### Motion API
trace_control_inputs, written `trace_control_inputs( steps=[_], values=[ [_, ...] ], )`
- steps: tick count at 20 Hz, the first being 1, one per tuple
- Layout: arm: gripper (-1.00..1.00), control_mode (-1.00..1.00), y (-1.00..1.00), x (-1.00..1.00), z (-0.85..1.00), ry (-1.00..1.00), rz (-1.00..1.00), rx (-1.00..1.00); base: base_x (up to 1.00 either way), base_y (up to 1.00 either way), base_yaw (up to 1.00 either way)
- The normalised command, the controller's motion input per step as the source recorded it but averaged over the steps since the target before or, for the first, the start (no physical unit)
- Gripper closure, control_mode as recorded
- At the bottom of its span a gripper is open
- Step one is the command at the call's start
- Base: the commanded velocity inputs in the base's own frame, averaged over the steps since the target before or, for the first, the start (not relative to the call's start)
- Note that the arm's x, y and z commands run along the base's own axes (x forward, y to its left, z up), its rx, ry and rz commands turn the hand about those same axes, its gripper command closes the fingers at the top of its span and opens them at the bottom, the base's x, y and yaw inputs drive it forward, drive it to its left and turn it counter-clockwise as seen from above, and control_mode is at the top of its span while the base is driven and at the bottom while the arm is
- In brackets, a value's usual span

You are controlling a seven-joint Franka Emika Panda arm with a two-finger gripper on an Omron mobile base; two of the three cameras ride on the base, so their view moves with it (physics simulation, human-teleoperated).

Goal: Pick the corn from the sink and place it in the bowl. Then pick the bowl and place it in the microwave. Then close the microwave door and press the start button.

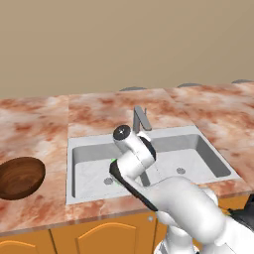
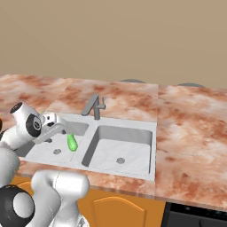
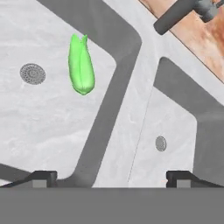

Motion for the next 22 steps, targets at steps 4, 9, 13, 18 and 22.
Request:
trace_control_inputs(
  steps=[4,9,13,18,22],
  values=[
    [-1.00,-1.00,0.14,0.85,-0.65,0.41,0.00,0.07,0.00,0.00,0.00],
    [-1.00,-1.00,0.59,0.65,-0.52,0.23,-0.02,0.00,0.00,0.00,0.00],
    [-1.00,-1.00,0.44,0.59,-0.44,0.06,0.00,-0.04,0.00,0.00,0.00],
    [-1.00,-1.00,0.03,0.58,-0.47,0.00,0.00,-0.05,0.00,0.00,0.00],
    [-1.00,-1.00,0.00,0.55,-0.54,0.00,0.00,-0.04,0.00,0.00,0.00]
  ],
)
